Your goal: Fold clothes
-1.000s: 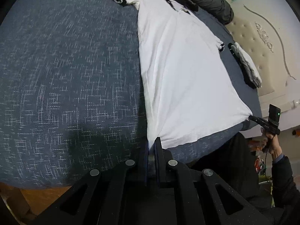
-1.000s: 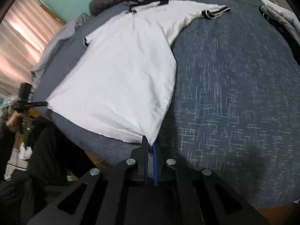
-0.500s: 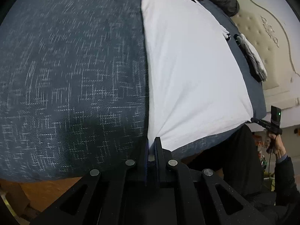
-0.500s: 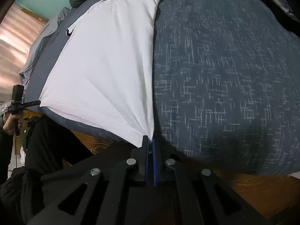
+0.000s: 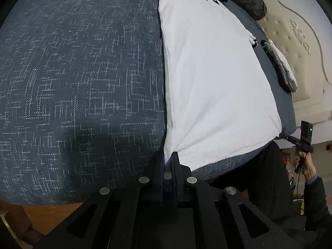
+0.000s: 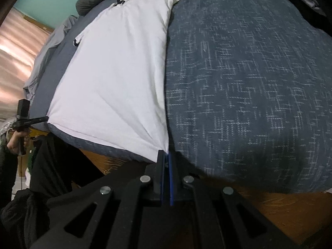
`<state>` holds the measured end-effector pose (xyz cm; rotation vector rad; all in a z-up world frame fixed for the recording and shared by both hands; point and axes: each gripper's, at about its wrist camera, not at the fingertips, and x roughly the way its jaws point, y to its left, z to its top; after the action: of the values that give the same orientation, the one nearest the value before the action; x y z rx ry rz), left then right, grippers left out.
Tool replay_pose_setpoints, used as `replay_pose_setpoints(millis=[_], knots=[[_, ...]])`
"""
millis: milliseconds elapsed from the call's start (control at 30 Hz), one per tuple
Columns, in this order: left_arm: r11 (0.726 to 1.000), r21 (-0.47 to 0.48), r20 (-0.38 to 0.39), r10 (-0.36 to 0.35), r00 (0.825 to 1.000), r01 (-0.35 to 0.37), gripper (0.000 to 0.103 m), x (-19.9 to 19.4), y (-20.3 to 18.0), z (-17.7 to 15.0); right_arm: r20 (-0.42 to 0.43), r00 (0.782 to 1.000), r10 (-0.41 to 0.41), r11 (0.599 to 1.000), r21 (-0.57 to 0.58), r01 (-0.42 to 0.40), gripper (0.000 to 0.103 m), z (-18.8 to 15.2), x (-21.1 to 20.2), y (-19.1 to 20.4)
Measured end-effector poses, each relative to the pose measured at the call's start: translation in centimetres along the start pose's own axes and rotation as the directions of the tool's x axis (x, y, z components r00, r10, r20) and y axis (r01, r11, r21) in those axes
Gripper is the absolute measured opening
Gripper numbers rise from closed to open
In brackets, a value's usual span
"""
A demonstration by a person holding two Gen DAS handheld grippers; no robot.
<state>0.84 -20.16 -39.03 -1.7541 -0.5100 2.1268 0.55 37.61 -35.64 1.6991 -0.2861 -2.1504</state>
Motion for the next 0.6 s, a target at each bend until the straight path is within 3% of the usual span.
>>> replay_pose_setpoints(millis=[100, 233, 267, 433, 600], knots=[[1.000, -0.011, 0.009, 0.003, 1.000, -0.003, 0.027, -0.6, 0.3, 0.1, 0.018, 1.000, -0.003, 1.000, 0.005, 0.003, 0.008, 0.3, -0.4, -0.2], [0.998, -0.004, 0.045, 0.058, 0.997, -0.058, 0.037, -3.2, 1.2, 0.6, 0.068, 0.998, 0.006, 1.000, 0.005, -0.006, 0.028, 1.4, -2.4, -0.2], [0.998, -0.006, 0.062, 0.064, 0.996, -0.064, 0.038, -3.9, 1.4, 1.1, 0.086, 0.996, 0.004, 1.000, 0.002, -0.004, 0.029, 1.9, -3.1, -0.2], [0.998, -0.029, 0.154, 0.060, 0.986, -0.056, 0.047, -5.8, 1.8, 5.7, 0.168, 0.986, 0.003, 0.999, 0.032, -0.008, 0.035, 6.6, -4.6, -0.3], [0.998, -0.046, 0.217, 0.050, 0.975, -0.041, 0.047, -3.7, 0.1, 11.9, 0.219, 0.976, 0.014, 0.997, 0.073, -0.031, 0.035, 12.4, -3.4, 0.0]])
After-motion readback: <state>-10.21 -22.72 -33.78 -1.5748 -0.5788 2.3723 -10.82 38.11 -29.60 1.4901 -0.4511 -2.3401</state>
